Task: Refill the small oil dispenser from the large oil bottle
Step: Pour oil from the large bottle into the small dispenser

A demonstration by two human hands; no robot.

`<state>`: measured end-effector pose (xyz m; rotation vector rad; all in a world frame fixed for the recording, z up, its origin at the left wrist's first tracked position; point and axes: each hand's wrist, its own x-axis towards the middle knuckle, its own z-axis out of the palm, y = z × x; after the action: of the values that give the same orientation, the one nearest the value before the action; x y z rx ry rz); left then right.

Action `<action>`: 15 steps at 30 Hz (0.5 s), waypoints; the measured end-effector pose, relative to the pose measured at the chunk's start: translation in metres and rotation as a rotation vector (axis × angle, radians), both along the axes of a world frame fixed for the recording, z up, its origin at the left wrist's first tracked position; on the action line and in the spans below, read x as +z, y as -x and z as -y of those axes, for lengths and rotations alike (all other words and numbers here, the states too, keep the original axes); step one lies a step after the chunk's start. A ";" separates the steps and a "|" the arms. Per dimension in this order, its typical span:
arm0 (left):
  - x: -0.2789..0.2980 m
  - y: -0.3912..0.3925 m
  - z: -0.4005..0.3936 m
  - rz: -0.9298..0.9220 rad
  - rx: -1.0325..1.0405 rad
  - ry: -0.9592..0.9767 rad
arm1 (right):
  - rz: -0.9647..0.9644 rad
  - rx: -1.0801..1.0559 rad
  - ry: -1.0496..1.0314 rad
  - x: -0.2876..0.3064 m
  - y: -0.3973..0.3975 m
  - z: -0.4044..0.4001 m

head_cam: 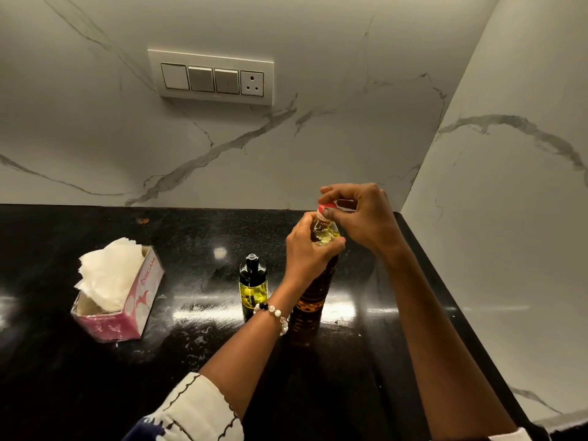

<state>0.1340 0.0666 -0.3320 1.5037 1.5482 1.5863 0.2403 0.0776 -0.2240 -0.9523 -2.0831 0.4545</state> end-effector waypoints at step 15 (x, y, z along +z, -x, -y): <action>0.001 0.000 0.001 0.007 0.009 0.005 | 0.017 0.018 0.103 0.003 -0.002 0.001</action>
<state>0.1342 0.0660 -0.3314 1.4891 1.5551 1.5903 0.2423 0.0770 -0.2213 -1.0007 -2.1019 0.5691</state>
